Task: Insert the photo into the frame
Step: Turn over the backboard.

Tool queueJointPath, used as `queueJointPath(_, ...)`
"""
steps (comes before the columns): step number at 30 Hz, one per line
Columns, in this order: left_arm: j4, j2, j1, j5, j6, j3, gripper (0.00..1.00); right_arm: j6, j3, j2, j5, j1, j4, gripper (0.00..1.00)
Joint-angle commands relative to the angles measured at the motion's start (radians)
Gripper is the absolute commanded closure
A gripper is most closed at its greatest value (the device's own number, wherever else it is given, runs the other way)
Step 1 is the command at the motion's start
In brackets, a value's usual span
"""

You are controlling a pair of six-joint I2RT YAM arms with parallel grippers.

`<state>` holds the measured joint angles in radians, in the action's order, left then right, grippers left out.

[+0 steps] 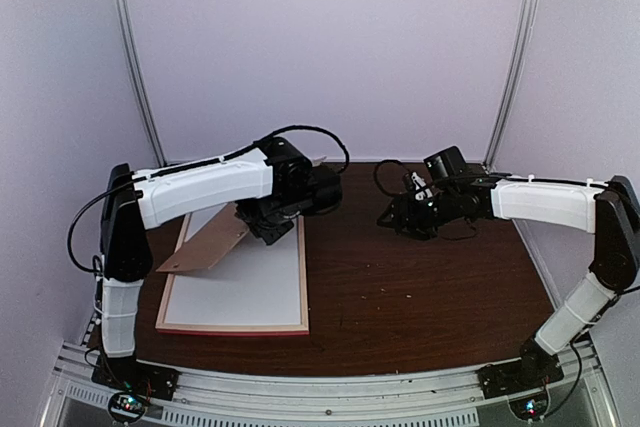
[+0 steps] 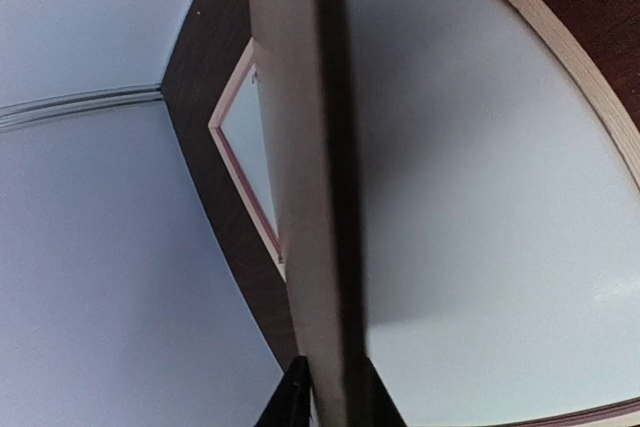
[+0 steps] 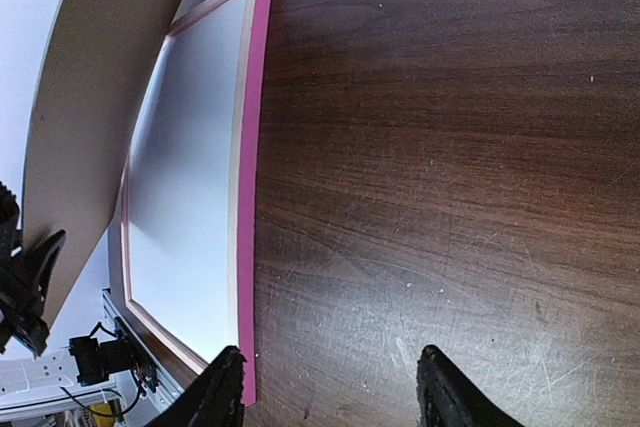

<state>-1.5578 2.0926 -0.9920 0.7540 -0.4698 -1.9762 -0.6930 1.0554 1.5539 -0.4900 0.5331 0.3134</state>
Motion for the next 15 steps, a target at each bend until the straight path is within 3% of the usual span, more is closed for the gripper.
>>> queueJointPath(1,0.091,0.033,-0.024,-0.131,-0.016,0.046,0.81,-0.048,-0.009,0.041,0.001,0.011,-0.096,0.41)
queueJointPath(15,0.211,0.089,-0.057,-0.204,-0.051,0.128,0.75,-0.303,-0.025,0.231,-0.061,0.015,-0.458,0.4)
